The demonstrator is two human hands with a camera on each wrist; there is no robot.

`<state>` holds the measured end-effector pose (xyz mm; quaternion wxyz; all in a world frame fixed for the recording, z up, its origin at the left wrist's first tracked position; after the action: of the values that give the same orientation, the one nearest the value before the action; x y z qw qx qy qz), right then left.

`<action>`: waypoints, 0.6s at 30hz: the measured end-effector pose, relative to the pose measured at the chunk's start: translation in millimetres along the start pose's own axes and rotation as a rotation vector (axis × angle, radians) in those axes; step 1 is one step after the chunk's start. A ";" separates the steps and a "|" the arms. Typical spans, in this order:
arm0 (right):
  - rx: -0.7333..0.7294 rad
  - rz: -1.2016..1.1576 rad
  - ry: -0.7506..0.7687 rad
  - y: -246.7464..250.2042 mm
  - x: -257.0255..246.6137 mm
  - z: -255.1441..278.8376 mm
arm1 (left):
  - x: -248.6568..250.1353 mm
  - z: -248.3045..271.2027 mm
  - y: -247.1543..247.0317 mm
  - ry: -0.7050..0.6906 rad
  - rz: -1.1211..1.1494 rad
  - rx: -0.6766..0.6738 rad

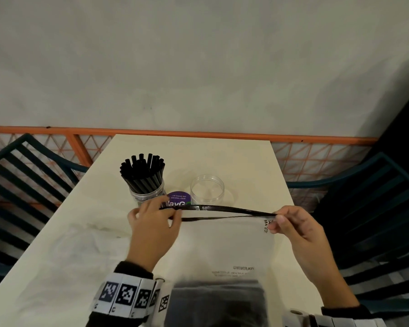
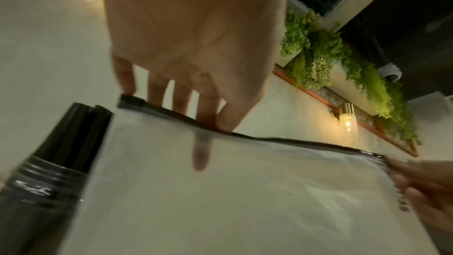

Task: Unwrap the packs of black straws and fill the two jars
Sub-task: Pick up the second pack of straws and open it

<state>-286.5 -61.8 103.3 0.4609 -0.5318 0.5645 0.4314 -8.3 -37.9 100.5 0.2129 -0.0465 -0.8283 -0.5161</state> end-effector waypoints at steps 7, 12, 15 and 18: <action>0.105 0.255 -0.095 -20.5 8.8 -3.5 | -3.6 -0.1 10.5 0.152 0.400 -0.161; 0.165 0.561 -0.123 -30.0 33.4 -12.6 | 10.3 6.6 8.3 0.423 1.148 -0.349; 0.108 0.211 -0.394 -28.7 34.2 -9.4 | -2.7 4.2 6.5 0.666 1.600 -0.394; -0.008 -0.355 -0.713 -33.5 26.2 -5.9 | -21.2 3.0 -1.8 0.829 1.821 -0.440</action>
<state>-253.7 -75.0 79.0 0.6932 -0.4398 0.2670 0.5047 9.5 -33.1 89.3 0.7805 -0.5139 -0.2267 -0.2743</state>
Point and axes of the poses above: each hand's wrist, its own z-axis away from the middle knuckle, its own y-axis out of the back of the hand, x = y × z, the point moved 2 cm from there along -z, towards the middle knuckle, and after that the axes turned 8 degrees about x, right-handed, at the moved point
